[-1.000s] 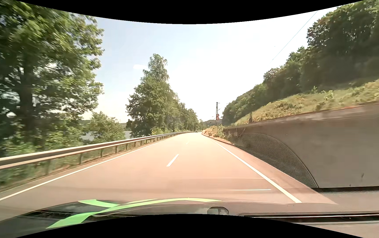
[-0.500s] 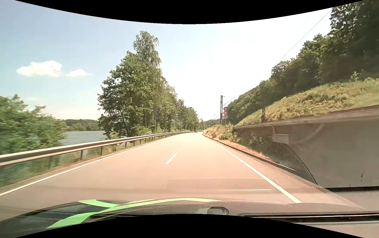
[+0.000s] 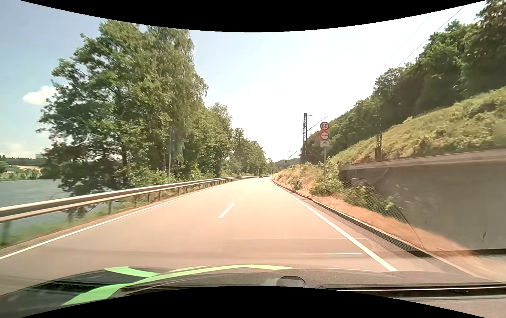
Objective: Follow the waypoints while adhering to traffic rules and regulations
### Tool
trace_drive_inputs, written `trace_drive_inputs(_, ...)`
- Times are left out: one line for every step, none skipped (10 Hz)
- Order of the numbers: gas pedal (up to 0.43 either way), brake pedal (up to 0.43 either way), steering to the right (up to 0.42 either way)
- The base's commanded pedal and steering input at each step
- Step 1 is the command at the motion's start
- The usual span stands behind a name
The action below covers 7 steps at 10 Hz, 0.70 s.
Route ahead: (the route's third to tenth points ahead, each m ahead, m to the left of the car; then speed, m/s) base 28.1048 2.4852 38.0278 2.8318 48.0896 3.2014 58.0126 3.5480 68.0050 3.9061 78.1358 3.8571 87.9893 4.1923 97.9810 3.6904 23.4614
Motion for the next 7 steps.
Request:
trace_drive_inputs(0.28,0.0,-0.004)
trace_drive_inputs(0.26,0.0,-0.003)
trace_drive_inputs(0.24,0.0,-0.003)
trace_drive_inputs(0.209,0.0,-0.003)
trace_drive_inputs(0.209,0.0,-0.003)
trace_drive_inputs(0.209,0.0,-0.004)
trace_drive_inputs(0.209,0.0,-0.004)
